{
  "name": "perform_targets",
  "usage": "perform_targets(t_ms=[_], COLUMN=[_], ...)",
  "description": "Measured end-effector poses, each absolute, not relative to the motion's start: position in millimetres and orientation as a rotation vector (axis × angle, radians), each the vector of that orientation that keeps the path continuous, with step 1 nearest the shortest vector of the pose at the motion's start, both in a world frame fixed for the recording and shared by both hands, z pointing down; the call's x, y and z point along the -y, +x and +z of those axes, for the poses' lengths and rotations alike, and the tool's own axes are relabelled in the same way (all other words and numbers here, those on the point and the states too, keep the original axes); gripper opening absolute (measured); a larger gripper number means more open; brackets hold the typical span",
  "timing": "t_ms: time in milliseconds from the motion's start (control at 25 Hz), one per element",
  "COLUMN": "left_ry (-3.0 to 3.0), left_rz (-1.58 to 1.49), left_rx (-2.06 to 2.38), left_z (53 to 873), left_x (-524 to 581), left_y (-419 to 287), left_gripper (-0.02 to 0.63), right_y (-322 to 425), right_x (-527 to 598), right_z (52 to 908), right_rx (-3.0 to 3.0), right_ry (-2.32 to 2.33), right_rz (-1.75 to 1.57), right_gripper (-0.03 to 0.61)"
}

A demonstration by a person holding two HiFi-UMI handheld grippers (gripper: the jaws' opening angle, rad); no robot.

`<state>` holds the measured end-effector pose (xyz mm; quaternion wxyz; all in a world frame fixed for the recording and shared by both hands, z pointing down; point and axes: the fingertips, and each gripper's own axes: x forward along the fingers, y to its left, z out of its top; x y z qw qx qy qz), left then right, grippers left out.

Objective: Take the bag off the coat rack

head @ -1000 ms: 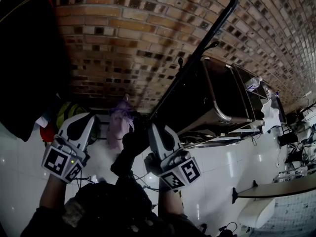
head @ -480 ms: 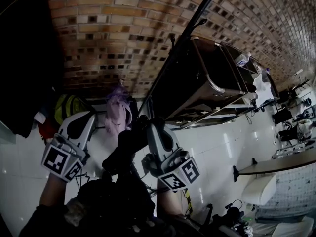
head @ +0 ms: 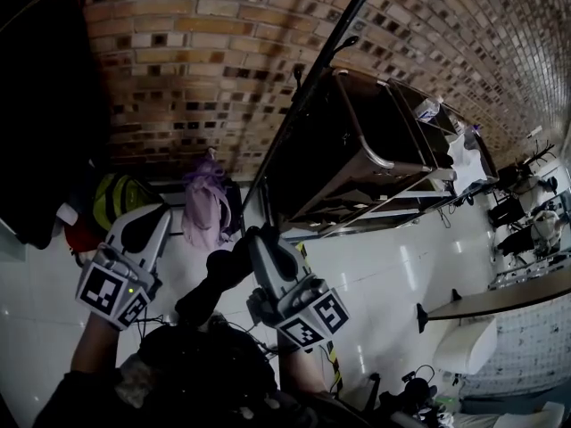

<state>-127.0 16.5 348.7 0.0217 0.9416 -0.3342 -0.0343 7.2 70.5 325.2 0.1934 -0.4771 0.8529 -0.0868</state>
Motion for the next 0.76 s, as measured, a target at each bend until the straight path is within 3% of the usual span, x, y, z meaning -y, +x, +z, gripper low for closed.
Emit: perform_targets(t_ms=[760], left_ry=[2.922], left_rz=[-0.117], left_rx=[1.074], left_z=[340], left_x=[-34], left_y=[-78], left_gripper=[0.040], right_y=[72], right_x=[-69], right_z=[321], right_rx=[-2.393], right_ry=[-1.392], right_rz=[-0.197], right_gripper=[0.023])
